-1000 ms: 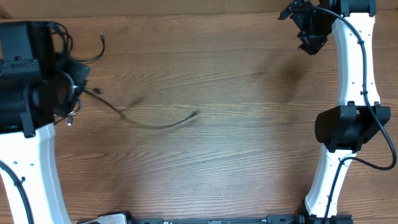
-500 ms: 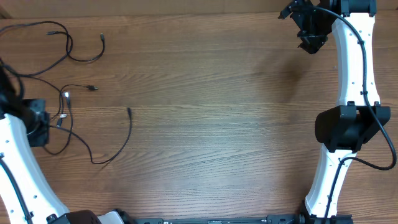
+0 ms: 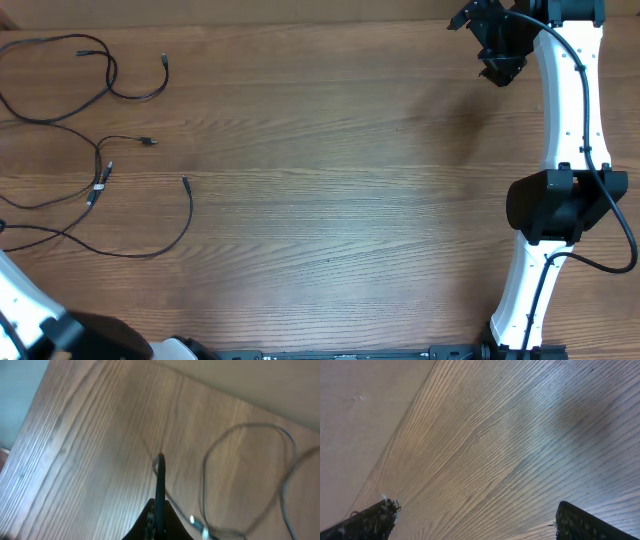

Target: Untangle cables

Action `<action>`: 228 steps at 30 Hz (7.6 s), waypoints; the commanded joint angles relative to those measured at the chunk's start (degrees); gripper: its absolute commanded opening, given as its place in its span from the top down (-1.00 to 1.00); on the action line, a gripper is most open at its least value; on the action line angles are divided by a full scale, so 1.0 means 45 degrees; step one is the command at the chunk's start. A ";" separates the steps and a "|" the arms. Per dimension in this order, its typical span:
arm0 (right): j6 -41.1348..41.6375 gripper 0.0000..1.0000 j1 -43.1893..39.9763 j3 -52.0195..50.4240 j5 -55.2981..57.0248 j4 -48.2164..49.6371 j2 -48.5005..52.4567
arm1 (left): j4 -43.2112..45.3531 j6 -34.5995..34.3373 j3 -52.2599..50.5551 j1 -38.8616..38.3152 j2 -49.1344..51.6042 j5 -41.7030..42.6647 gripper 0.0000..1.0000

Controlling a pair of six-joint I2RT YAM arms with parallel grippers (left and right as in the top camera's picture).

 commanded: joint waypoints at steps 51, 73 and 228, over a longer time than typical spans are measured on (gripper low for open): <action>-0.0063 -1.00 -0.0010 0.0019 0.0034 -0.0389 0.0073 | 0.6649 1.1346 -0.0053 0.1141 0.8034 0.2846 -0.12; -0.0073 -1.00 -0.0010 0.0019 0.0408 -0.0544 0.0073 | 0.6664 1.0962 0.0044 0.1758 0.4605 0.6620 0.91; -0.0680 -1.00 -0.0010 0.0019 0.1039 -0.0534 0.0073 | 0.4430 0.9530 -0.1015 0.2895 0.5357 0.4347 0.91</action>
